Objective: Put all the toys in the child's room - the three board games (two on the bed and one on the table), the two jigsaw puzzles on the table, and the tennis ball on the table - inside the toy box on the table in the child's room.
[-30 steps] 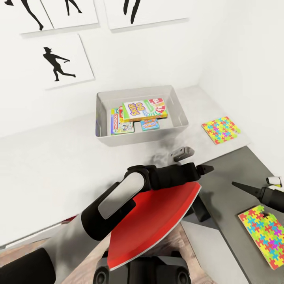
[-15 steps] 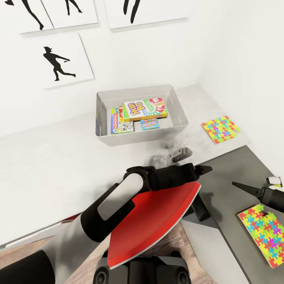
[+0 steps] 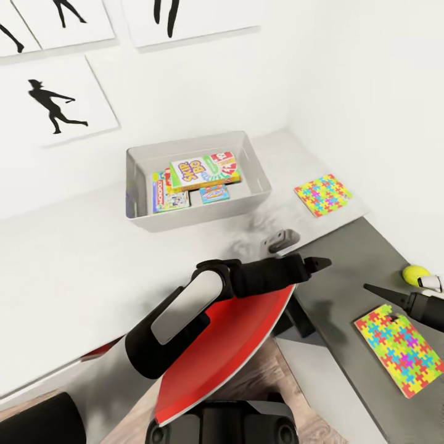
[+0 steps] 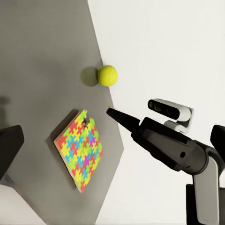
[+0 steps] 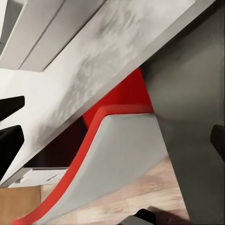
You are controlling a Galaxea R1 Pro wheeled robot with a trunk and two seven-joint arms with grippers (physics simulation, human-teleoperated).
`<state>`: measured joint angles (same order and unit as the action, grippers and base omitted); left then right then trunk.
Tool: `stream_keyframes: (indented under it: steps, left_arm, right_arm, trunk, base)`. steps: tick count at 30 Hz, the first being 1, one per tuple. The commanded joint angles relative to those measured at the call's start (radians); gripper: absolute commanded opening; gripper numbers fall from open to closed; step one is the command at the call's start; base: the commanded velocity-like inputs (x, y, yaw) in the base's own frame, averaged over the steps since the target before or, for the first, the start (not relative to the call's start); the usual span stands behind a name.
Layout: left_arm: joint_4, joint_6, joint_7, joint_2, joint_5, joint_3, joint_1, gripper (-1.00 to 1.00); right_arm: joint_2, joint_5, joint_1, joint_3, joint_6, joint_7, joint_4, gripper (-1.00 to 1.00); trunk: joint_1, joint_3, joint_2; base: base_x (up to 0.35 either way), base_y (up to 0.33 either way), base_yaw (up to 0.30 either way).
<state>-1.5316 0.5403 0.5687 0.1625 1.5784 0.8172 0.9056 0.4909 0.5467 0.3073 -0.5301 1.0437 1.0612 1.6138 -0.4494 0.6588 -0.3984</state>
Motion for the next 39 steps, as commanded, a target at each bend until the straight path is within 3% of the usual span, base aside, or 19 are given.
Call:
stream_keyframes:
  steps: [1, 25, 29, 39]
  left_arm:
    - [-0.004, 0.0, 0.01, 0.0, 0.01, -0.001, 0.0, 1.0]
    - [-0.07, 0.0, 0.018, -0.009, 0.008, -0.002, -0.006, 1.0]
    - [-0.05, -0.023, 0.041, -0.03, 0.029, 0.02, 0.017, 1.0]
    - [-0.05, -0.079, 0.096, -0.03, 0.086, 0.076, 0.073, 1.0]
  right_arm:
    - [0.0, -0.003, 0.001, 0.0, 0.003, 0.005, 0.0, 1.0]
    - [-0.004, -0.005, 0.001, 0.003, 0.003, 0.002, 0.0, 1.0]
    - [-0.027, 0.016, 0.024, 0.025, -0.019, -0.02, -0.012, 1.0]
    - [-0.083, 0.016, 0.069, 0.036, -0.048, -0.076, -0.012, 1.0]
  trunk:
    - [-0.001, 0.001, -0.002]
    - [-0.001, 0.001, -0.002]
    - [-0.001, 0.001, -0.002]
    - [-0.001, 0.001, -0.002]
  base:
    - [0.0, 0.003, -0.222]
    - [0.0, 0.001, -0.053]
    - [0.0, 0.0, 0.0]
    - [0.0, 0.0, 0.0]
